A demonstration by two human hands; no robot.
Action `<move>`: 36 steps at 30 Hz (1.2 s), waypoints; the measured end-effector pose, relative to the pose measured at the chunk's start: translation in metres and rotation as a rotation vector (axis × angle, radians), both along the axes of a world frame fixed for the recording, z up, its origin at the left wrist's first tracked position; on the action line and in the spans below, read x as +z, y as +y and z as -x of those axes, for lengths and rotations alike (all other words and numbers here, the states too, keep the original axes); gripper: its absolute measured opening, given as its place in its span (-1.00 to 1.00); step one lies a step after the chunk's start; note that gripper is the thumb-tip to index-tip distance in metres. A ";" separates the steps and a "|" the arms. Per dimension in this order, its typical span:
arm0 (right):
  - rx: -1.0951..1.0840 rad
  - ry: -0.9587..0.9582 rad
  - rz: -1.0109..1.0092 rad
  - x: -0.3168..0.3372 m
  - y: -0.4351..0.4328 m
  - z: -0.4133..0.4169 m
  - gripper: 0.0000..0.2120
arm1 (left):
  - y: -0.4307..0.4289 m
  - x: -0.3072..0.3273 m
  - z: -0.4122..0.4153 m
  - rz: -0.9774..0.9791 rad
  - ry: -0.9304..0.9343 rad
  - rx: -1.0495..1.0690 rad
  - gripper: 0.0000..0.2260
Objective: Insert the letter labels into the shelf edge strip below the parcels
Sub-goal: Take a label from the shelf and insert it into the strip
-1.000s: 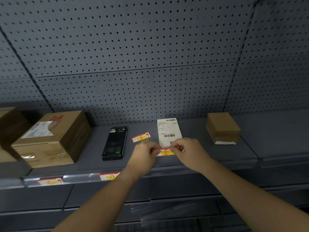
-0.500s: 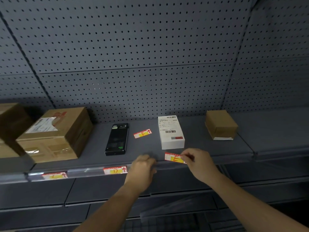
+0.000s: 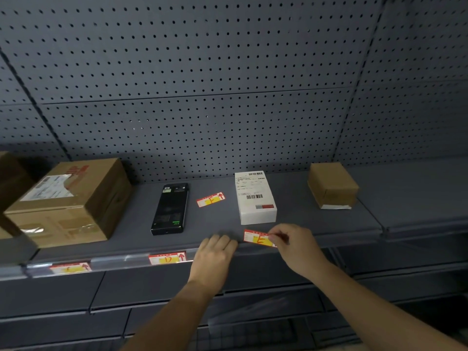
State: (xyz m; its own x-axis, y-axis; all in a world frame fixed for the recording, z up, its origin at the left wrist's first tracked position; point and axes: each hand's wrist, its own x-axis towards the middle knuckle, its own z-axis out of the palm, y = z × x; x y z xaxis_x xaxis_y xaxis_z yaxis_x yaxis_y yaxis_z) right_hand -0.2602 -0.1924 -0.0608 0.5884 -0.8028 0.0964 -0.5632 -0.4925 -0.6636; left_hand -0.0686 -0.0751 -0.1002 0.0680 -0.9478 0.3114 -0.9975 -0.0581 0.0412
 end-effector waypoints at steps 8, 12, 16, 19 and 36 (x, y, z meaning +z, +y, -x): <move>-0.007 -0.018 0.010 -0.003 -0.004 0.002 -0.93 | 0.000 -0.003 0.004 -0.045 -0.003 -0.012 -0.37; -0.012 -0.017 0.007 -0.003 -0.005 0.005 -0.94 | -0.002 -0.004 0.005 -0.083 -0.014 -0.001 -0.26; -0.011 -0.019 0.007 -0.003 -0.005 0.010 -0.94 | -0.004 -0.003 0.009 -0.087 0.001 0.026 -0.24; -0.011 -0.023 0.014 -0.003 -0.006 0.012 -0.94 | -0.006 -0.002 0.014 -0.076 0.013 0.049 -0.26; -0.001 -0.044 0.029 -0.007 -0.008 0.019 -0.96 | -0.008 -0.010 0.027 0.022 0.149 0.117 -0.50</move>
